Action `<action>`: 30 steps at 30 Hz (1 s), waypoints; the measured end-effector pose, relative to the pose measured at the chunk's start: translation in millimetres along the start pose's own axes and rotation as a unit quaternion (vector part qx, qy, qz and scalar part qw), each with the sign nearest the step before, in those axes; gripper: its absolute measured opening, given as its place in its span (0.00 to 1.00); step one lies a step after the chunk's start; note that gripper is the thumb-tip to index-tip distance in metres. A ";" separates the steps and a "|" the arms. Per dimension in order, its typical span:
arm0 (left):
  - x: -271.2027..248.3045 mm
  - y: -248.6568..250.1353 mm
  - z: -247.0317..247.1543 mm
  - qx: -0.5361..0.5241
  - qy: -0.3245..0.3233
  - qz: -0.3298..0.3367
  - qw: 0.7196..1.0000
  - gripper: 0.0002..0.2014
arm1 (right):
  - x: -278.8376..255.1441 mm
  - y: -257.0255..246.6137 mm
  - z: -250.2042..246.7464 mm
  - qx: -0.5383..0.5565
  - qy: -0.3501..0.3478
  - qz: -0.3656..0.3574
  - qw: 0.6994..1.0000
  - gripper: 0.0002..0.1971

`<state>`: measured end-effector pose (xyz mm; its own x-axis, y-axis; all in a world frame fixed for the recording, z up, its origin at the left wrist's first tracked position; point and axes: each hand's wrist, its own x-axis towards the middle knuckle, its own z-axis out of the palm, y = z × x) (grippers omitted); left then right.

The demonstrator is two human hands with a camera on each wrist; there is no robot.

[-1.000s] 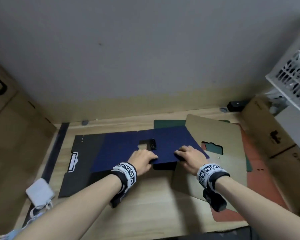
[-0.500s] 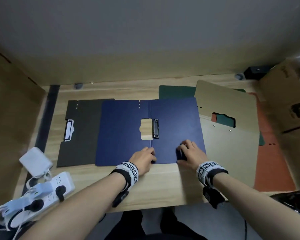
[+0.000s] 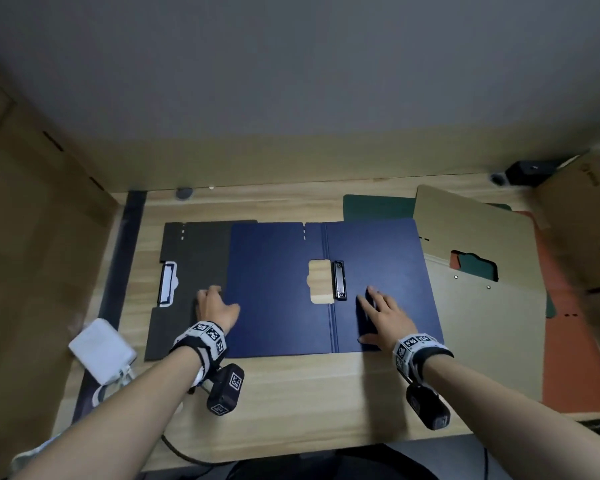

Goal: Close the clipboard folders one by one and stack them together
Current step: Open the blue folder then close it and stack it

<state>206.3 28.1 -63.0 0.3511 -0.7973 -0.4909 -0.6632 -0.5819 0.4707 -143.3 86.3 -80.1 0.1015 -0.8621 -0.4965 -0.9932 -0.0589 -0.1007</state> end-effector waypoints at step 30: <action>-135.1 194.7 28.4 -0.098 -0.172 0.248 0.948 0.25 | -16.8 108.1 -58.7 0.304 0.085 -0.022 0.949 0.23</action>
<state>11.0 27.1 74.1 -0.2303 -0.9010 -0.3677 -0.5434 -0.1944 0.8167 -255.8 64.9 -32.0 0.0793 -0.9375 -0.3388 -0.7664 0.1600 -0.6221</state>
